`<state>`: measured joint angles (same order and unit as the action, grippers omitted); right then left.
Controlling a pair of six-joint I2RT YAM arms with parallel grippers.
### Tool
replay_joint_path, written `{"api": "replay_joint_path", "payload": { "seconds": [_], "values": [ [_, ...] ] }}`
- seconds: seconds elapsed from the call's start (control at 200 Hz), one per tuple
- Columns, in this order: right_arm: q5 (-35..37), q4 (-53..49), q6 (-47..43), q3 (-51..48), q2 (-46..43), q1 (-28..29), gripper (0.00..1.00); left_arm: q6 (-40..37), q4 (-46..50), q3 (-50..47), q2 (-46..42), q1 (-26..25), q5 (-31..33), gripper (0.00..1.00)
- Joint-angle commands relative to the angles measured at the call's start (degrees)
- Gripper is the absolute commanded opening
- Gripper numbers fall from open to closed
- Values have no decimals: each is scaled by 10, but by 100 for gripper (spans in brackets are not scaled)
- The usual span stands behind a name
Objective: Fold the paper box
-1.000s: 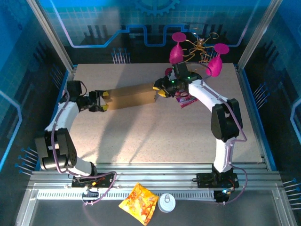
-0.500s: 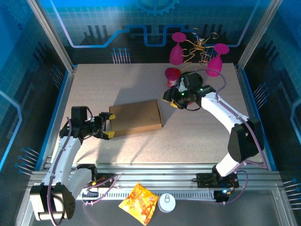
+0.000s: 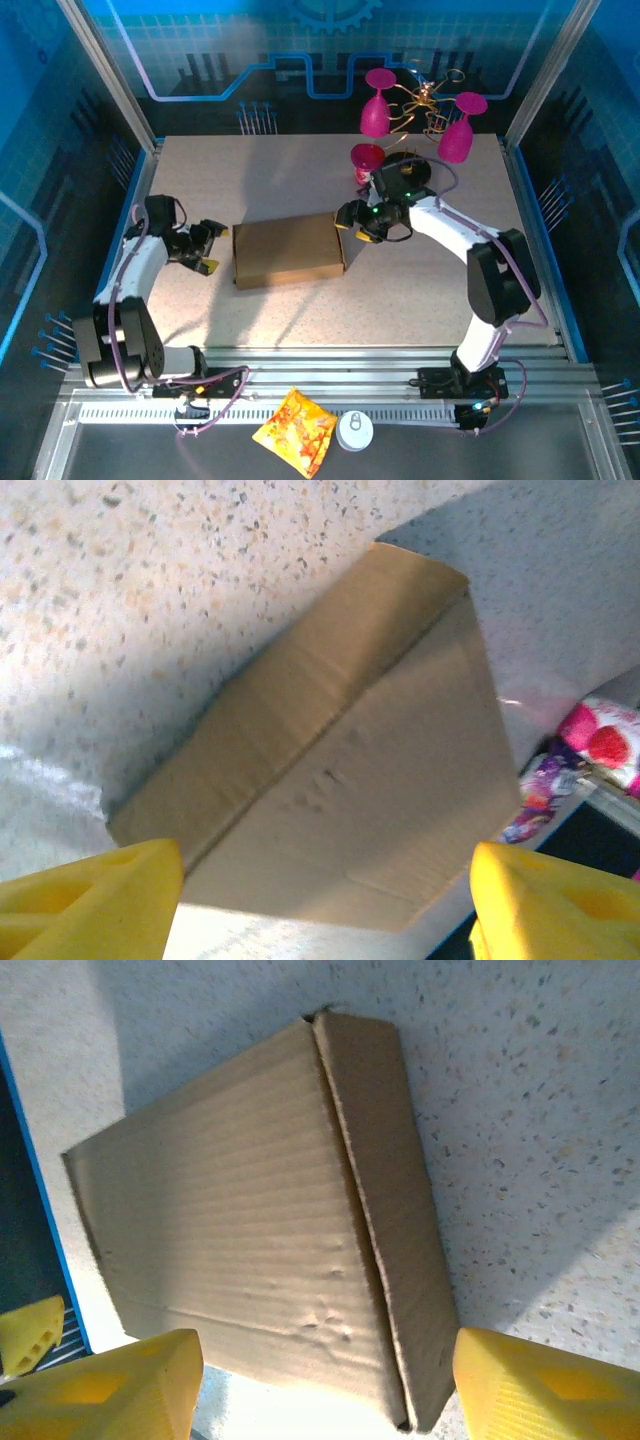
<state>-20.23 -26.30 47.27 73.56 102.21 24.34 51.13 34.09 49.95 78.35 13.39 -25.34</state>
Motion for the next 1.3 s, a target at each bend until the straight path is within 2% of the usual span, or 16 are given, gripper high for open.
{"api": "replay_joint_path", "payload": {
  "seconds": [0.0, 0.105, 0.225, 0.44, 0.69, 1.056, 1.176, 1.296],
  "values": [
    [-29, -7, -18, 13, 36, 7, 68, -75, -38, -12, 35, -3, -28, 76],
    [-28, -11, -26, 10, 49, 9, 68, -93, -29, -32, 42, -9, -23, 76],
    [-30, -23, -38, 11, 66, 17, 68, -100, -63, -69, 41, -18, -38, 76],
    [-39, -24, -42, 15, 87, 29, 67, -99, -104, -86, 70, -49, -51, 67],
    [-49, -23, -43, 30, 99, 32, 51, -65, -137, -104, 54, -65, -61, 56],
    [-56, -33, -48, 50, 118, 32, 47, -17, -193, -118, 67, -104, -74, 46],
    [-40, -47, -54, 59, 114, 28, 50, -16, -184, -111, 60, -104, -76, 47],
    [-8, -67, -57, 59, 95, 20, 57, -16, -155, -88, 41, -104, -65, 58]
  ]
}}
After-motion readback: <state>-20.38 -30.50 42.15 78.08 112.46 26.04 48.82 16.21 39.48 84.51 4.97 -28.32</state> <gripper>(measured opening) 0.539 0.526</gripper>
